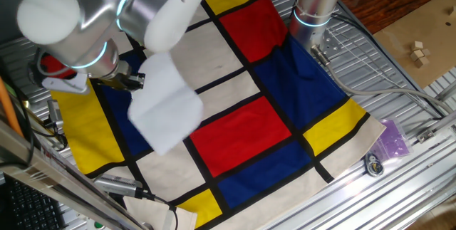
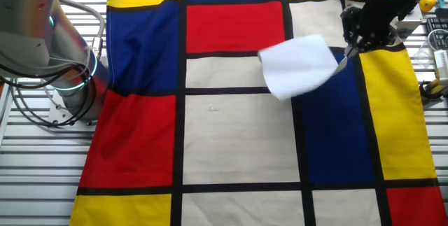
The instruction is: Flip over and spread out the paper that is laid flat on the table
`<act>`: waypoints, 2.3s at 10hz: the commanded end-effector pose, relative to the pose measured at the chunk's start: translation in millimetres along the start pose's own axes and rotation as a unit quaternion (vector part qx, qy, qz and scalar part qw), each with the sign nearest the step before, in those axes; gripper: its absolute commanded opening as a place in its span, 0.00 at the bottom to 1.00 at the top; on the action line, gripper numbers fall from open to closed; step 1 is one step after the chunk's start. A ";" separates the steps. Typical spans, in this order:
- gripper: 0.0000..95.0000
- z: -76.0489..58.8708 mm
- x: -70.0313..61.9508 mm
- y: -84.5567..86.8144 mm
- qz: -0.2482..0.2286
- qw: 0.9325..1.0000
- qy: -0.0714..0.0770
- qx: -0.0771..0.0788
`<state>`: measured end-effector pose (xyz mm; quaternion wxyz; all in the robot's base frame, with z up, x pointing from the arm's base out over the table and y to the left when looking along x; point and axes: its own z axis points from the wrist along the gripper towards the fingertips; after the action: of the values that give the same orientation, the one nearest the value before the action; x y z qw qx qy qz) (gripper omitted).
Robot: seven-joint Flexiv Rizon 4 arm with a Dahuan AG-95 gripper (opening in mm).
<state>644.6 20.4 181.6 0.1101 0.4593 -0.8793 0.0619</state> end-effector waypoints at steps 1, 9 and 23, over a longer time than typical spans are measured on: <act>0.00 2.9 0.3 0.5 0.010 1.000 0.001 0.002; 0.20 7.7 -0.6 0.2 0.017 1.000 -0.006 0.005; 0.00 -26.9 -70.0 131.4 0.257 0.962 -0.056 -0.077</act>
<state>600.9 113.1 185.1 0.0770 0.2608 -0.9623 -0.0056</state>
